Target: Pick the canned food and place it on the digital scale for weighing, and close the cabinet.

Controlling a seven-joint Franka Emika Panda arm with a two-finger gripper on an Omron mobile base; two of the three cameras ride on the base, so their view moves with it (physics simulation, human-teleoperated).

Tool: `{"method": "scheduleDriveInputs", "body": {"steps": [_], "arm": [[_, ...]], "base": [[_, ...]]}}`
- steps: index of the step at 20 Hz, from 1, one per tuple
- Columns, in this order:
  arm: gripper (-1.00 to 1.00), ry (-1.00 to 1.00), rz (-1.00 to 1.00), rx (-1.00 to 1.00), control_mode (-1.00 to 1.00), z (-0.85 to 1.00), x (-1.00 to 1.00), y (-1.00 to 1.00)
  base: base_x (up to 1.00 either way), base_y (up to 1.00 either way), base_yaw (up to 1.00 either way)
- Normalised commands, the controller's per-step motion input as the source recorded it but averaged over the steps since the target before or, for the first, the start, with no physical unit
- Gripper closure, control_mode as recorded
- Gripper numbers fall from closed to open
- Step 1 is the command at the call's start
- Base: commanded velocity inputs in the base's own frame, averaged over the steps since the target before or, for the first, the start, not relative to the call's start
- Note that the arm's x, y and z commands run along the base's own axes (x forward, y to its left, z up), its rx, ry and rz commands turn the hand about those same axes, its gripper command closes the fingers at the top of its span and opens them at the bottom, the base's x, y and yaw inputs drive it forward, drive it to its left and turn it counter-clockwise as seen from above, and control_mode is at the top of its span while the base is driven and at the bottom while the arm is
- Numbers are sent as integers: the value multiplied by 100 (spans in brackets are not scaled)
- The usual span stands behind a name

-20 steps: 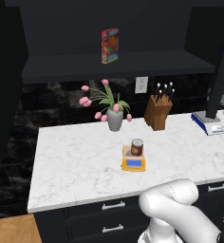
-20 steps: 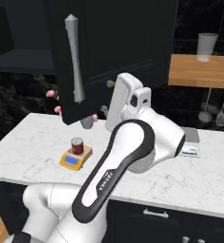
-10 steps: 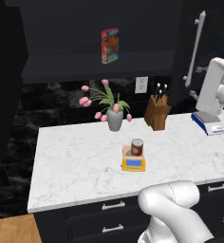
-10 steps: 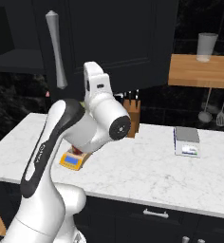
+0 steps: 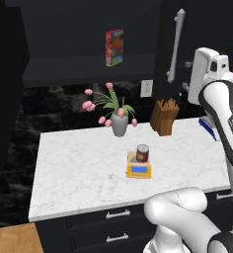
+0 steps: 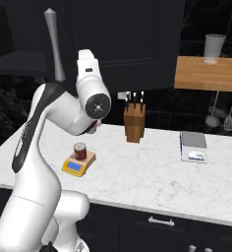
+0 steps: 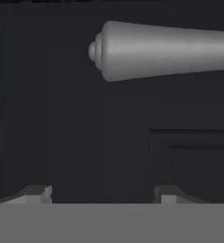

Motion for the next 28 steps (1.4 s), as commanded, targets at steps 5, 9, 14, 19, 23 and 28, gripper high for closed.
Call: {"method": "scheduleDriveInputs", "body": {"steps": [5, 9, 14, 19, 23, 28], "arm": [[-100, -2, -2, -1, -100, 0, 60, 4], [-100, -4, 0, 0, -100, 0, 52, 3], [-100, 0, 0, 0, -100, 0, 40, 0], [-100, 0, 0, 0, -100, 0, 52, 0], [-100, 0, 0, 0, -100, 0, 60, 0], [-100, -1, 0, 0, -100, -13, 76, 0]], "base": [[0, 0, 0], [0, 0, 0], [0, 0, 0], [0, 0, 0], [0, 0, 0], [0, 0, 0]]}}
